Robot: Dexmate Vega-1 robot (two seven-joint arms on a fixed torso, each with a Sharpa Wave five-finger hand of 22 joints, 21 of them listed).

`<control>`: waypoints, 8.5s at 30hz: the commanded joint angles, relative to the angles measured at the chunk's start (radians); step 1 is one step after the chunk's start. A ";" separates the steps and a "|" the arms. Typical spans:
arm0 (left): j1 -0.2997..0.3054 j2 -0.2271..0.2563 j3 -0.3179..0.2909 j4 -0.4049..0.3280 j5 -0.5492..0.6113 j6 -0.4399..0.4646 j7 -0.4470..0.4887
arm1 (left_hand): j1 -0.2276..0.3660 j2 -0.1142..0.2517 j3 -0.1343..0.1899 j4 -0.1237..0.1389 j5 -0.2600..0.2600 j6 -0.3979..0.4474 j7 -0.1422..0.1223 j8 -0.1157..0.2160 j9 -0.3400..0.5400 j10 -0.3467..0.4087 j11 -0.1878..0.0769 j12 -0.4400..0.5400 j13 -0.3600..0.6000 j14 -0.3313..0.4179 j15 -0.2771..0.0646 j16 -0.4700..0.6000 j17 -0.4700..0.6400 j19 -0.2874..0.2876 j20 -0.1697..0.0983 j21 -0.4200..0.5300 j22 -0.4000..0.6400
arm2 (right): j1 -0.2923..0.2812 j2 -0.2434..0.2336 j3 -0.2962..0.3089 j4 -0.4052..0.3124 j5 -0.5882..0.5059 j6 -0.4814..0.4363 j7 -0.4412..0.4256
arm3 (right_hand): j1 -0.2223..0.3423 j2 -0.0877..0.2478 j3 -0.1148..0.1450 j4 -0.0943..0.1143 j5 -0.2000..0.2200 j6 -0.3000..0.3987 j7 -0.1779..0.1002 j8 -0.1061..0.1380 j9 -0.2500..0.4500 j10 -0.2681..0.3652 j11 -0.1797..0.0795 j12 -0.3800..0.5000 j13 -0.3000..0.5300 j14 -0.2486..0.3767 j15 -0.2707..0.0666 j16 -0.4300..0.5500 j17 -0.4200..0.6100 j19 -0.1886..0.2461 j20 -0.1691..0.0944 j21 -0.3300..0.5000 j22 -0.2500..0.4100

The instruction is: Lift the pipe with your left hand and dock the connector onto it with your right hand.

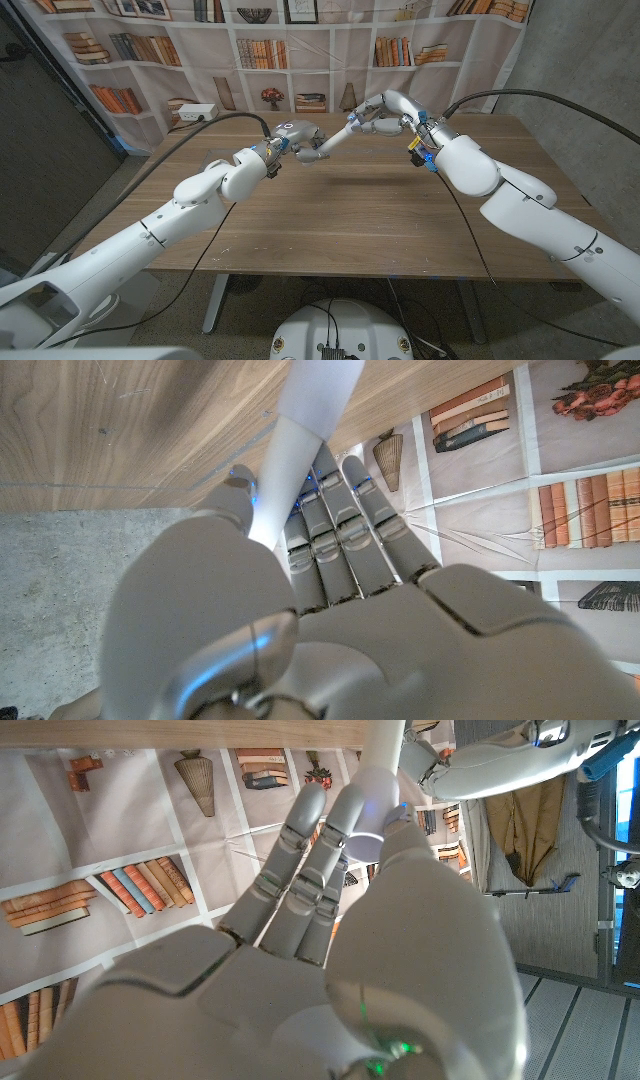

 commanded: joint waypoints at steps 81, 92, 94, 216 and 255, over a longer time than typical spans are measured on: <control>-0.013 -0.027 0.010 0.010 -0.030 -0.027 0.013 | 0.060 0.058 0.064 0.052 0.007 0.067 0.059 -0.011 0.017 0.013 -0.006 -0.002 0.034 0.006 0.001 0.007 0.005 0.001 -0.028 0.010 0.002 | -0.041 -0.022 -0.010 -0.054 -0.062 -0.037 -0.014 | -0.188 -0.048 -0.095 0.044 0.002 -0.119 -0.044 -0.011 0.014 0.017 -0.162 0.012 0.010 -0.068 0.008 -0.066 0.019 -0.045 -0.132 0.023 -0.017; -0.016 -0.027 0.011 0.009 -0.034 -0.016 -0.001 | 0.059 0.058 0.065 0.054 0.007 0.068 0.056 -0.012 0.019 0.015 -0.009 -0.002 0.037 0.003 0.001 0.006 0.006 -0.001 -0.027 0.011 0.003 | -0.040 -0.023 -0.012 -0.062 -0.066 -0.049 -0.002 | -0.259 -0.051 -0.145 0.046 0.009 -0.217 -0.047 -0.014 -0.003 -0.059 -0.164 0.018 0.003 -0.119 0.013 -0.072 0.017 -0.015 -0.131 -0.057 -0.018; -0.017 -0.028 0.011 0.010 -0.036 -0.017 -0.001 | 0.059 0.058 0.065 0.054 0.007 0.066 0.058 -0.014 0.020 0.015 -0.007 -0.002 0.038 0.003 0.002 0.006 0.006 -0.001 -0.027 0.011 0.003 | -0.041 -0.023 -0.013 -0.063 -0.067 -0.051 -0.001 | -0.276 -0.053 -0.155 0.047 0.009 -0.241 -0.046 -0.015 -0.004 -0.073 -0.164 0.017 0.002 -0.133 0.013 -0.071 0.023 -0.008 -0.131 -0.073 -0.018; -0.049 -0.078 0.076 0.004 -0.092 -0.005 -0.055 | 0.057 0.052 0.079 0.055 0.004 0.079 0.058 -0.031 0.032 0.027 -0.002 -0.016 0.048 0.011 0.007 0.011 0.007 -0.003 -0.023 0.027 0.003 | 0.027 0.148 -0.100 0.098 -0.282 0.104 -0.103 | -1.003 -0.057 -0.399 0.277 0.055 -0.935 0.145 -0.034 -0.041 -0.910 0.088 -0.037 -0.017 -1.238 0.279 -0.111 -0.091 -0.789 0.036 -0.695 -0.021; -0.072 -0.108 0.073 0.019 -0.105 -0.021 -0.052 | 0.059 0.051 0.084 0.053 0.004 0.083 0.061 -0.033 0.039 0.035 -0.001 -0.015 0.052 0.031 0.009 0.017 0.007 0.011 -0.023 0.039 0.004 | 0.068 0.198 -0.153 0.160 -0.315 0.092 -0.117 | -1.106 -0.051 -0.436 0.278 0.086 -0.961 0.140 -0.035 -0.041 -0.982 0.082 -0.033 -0.017 -1.323 0.283 -0.112 -0.092 -0.873 0.039 -0.757 -0.019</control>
